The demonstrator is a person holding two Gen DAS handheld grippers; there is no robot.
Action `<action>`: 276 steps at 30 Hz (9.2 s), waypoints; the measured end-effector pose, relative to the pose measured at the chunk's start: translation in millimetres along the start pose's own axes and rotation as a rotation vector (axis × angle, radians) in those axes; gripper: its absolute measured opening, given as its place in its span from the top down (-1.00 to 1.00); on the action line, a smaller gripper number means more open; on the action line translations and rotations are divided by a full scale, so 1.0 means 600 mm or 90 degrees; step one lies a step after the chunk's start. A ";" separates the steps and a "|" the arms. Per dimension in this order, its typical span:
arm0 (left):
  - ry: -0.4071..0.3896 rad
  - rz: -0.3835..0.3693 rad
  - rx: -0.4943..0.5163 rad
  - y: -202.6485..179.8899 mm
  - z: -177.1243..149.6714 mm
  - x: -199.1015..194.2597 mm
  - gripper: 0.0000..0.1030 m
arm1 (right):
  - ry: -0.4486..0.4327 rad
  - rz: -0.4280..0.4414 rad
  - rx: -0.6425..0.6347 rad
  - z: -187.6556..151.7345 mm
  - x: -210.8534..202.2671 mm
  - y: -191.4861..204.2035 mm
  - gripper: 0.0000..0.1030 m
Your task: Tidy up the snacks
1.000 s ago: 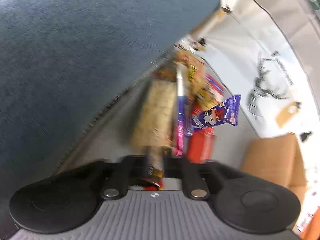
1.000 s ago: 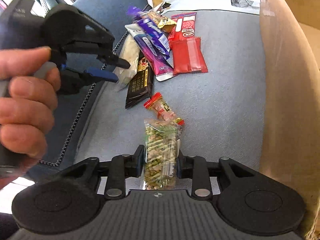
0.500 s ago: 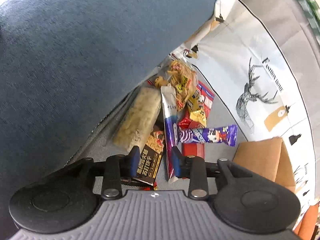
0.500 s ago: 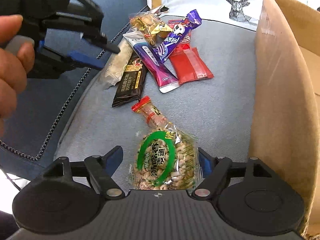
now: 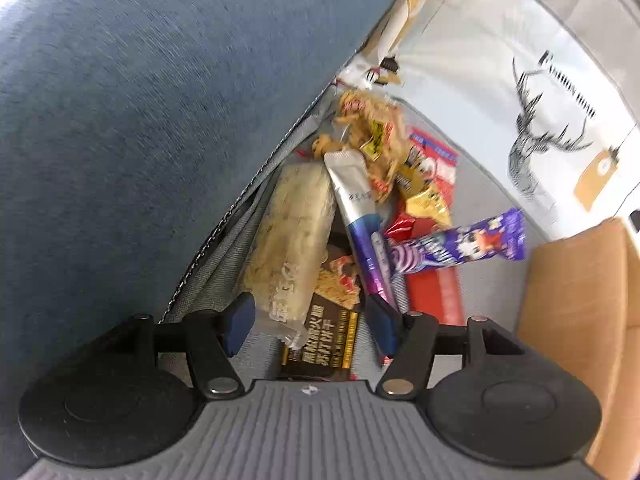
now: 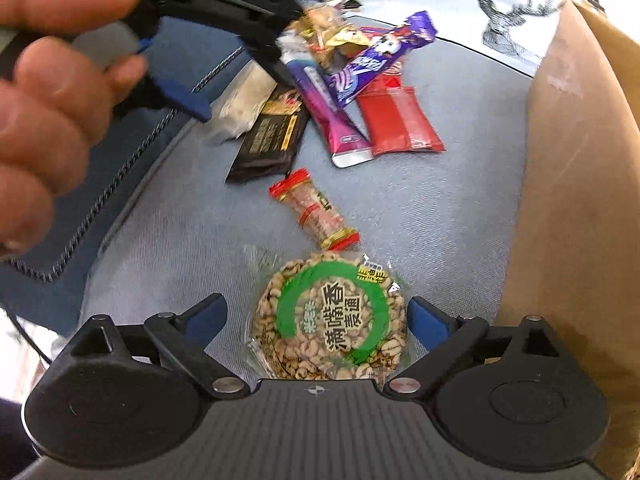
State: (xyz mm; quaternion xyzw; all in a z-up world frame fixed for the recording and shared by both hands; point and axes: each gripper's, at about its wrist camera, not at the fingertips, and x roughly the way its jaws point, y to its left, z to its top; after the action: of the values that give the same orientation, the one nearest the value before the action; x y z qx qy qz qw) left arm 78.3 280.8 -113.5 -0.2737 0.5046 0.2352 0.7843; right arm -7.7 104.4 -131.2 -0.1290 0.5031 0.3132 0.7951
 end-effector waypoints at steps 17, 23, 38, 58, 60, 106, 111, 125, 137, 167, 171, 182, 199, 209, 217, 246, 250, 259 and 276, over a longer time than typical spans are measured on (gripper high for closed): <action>-0.024 0.004 0.014 0.007 -0.003 0.000 0.39 | 0.022 -0.011 -0.087 -0.017 0.009 0.025 -0.69; -0.025 -0.091 -0.016 0.005 0.001 -0.049 0.47 | -0.009 -0.004 -0.091 -0.010 -0.012 0.032 -0.62; 0.010 -0.131 -0.072 0.031 0.016 -0.039 0.57 | -0.085 -0.021 -0.039 0.026 -0.080 0.003 -0.62; 0.046 -0.021 -0.003 0.013 0.005 -0.016 -0.43 | -0.085 -0.024 -0.021 0.031 -0.082 0.004 -0.62; 0.014 -0.030 0.082 -0.013 0.007 -0.054 -0.54 | -0.084 -0.026 -0.019 0.032 -0.082 0.003 -0.62; -0.190 -0.037 0.187 -0.054 0.001 -0.137 0.23 | -0.126 0.000 -0.034 0.047 -0.139 0.006 -0.62; -0.233 -0.121 0.122 -0.034 -0.015 -0.203 0.23 | -0.192 -0.031 -0.051 0.062 -0.211 0.002 -0.62; -0.237 -0.217 0.115 -0.118 -0.060 -0.207 0.23 | -0.281 -0.182 0.129 0.053 -0.297 -0.186 -0.62; -0.290 -0.290 0.217 -0.205 -0.126 -0.244 0.23 | -0.318 -0.270 0.155 0.032 -0.315 -0.241 -0.62; -0.318 -0.388 0.328 -0.302 -0.228 -0.260 0.23 | -0.361 -0.365 0.197 -0.002 -0.358 -0.293 -0.63; -0.317 -0.386 0.327 -0.302 -0.226 -0.258 0.23 | -0.361 -0.363 0.196 -0.001 -0.357 -0.293 -0.63; -0.320 -0.392 0.328 -0.299 -0.229 -0.263 0.23 | -0.360 -0.360 0.194 0.005 -0.353 -0.292 -0.63; -0.314 -0.416 0.354 -0.304 -0.237 -0.266 0.12 | -0.362 -0.358 0.196 0.005 -0.354 -0.295 -0.66; -0.328 -0.415 0.344 -0.296 -0.233 -0.269 -0.18 | -0.368 -0.371 0.188 0.007 -0.350 -0.282 -0.74; -0.347 -0.401 0.327 -0.286 -0.219 -0.267 -0.27 | -0.384 -0.349 0.198 0.008 -0.343 -0.274 -0.59; -0.222 -0.325 0.244 -0.175 -0.087 -0.234 0.47 | -0.443 -0.289 0.150 0.040 -0.300 -0.155 0.05; -0.196 -0.291 0.227 -0.119 -0.040 -0.218 0.47 | -0.433 -0.258 0.123 0.044 -0.286 -0.126 0.22; -0.120 -0.192 0.179 -0.022 0.004 -0.139 0.47 | -0.389 -0.159 0.035 0.057 -0.238 -0.036 0.42; 0.032 -0.057 0.196 -0.020 -0.026 0.019 -0.52 | -0.127 -0.069 -0.078 0.049 -0.014 0.053 0.11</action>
State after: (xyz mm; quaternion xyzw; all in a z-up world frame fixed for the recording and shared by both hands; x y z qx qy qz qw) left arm 80.2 262.7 -127.3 -0.1780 0.5413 0.1129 0.8140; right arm -8.8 141.2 -106.9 -0.1728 0.3937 0.3111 0.8476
